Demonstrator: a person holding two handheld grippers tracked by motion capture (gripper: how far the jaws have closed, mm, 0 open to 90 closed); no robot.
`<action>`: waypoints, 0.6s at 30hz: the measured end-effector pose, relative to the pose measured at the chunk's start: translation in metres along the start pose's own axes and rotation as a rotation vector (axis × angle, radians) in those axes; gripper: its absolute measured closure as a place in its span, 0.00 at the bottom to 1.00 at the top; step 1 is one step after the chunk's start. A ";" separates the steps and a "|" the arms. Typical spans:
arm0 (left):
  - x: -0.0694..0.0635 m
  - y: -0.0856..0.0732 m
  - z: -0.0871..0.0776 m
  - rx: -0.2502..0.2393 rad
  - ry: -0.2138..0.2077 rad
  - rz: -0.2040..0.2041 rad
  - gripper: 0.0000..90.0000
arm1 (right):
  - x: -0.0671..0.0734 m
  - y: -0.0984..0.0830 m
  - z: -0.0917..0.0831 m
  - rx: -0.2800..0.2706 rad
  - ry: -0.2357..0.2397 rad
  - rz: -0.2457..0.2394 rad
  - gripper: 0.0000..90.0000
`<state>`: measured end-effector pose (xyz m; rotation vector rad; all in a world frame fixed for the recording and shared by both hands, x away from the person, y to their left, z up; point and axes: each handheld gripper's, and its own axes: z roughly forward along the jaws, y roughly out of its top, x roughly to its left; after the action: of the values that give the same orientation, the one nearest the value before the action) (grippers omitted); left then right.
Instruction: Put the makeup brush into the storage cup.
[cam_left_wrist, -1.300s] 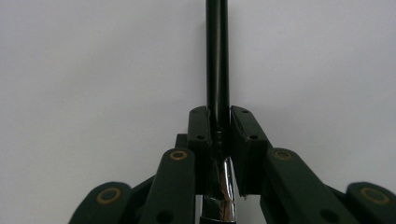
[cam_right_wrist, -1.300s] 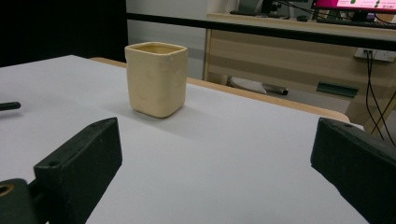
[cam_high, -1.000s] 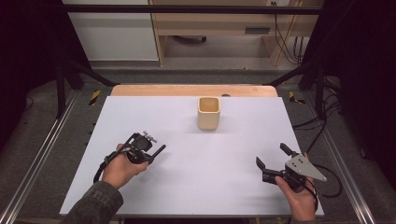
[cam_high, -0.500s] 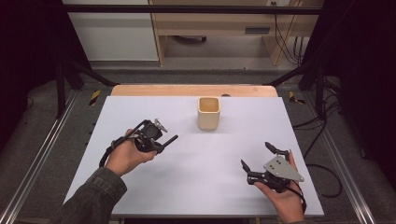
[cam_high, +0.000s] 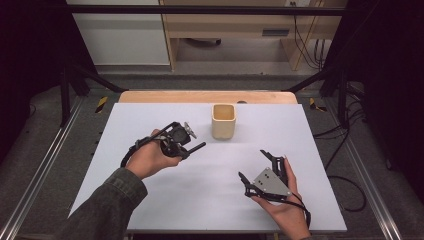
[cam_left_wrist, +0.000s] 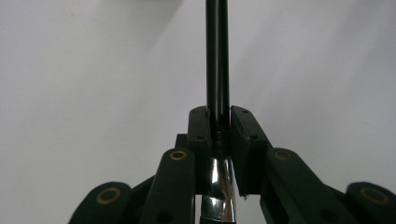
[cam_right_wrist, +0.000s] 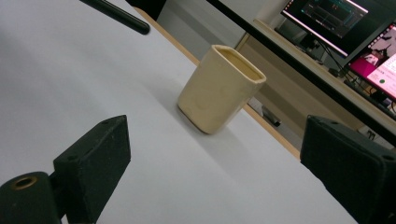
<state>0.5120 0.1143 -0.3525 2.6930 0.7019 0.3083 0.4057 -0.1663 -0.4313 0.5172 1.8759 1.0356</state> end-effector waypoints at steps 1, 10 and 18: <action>-0.002 0.004 0.001 0.002 0.000 0.016 0.87 | 0.001 0.001 0.001 -0.001 -0.001 -0.009 0.10; -0.016 0.023 0.007 0.009 -0.019 0.072 0.87 | 0.008 0.007 0.003 -0.006 -0.002 -0.071 0.12; -0.020 0.033 0.010 0.021 -0.036 0.106 0.87 | 0.006 0.007 0.007 -0.007 -0.009 -0.090 0.12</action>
<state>0.5117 0.0745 -0.3523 2.7543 0.5563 0.2788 0.4079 -0.1551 -0.4302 0.4285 1.8691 0.9789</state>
